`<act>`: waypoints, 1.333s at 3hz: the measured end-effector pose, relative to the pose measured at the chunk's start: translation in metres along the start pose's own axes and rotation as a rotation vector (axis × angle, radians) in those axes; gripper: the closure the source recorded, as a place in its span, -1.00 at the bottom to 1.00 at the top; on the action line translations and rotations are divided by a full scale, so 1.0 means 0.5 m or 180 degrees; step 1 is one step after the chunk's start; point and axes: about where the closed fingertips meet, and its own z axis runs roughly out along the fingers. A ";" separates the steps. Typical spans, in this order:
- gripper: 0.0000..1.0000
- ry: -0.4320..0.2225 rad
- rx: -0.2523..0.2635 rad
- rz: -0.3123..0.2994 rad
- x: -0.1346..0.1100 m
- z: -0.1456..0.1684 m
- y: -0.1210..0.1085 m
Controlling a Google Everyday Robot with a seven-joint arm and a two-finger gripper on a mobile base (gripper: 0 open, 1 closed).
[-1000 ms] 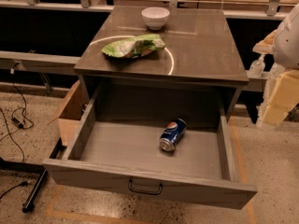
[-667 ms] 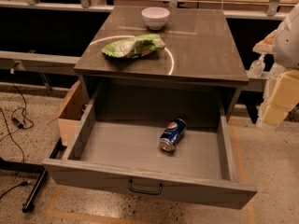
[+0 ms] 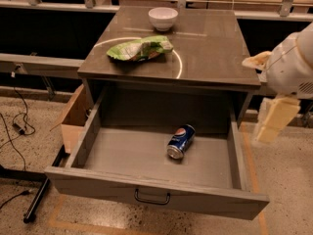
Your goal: Pick pepsi can from top drawer and place on counter
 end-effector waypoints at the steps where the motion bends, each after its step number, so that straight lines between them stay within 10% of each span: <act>1: -1.00 -0.0350 0.0067 -0.0430 -0.021 0.095 -0.013; 2: -1.00 -0.0442 0.0195 -0.1035 -0.052 0.172 -0.009; 4: -1.00 -0.0443 0.0269 -0.1309 -0.062 0.170 -0.017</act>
Offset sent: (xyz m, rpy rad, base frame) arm 0.0505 0.0797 -0.1166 -0.1313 -0.3493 0.7237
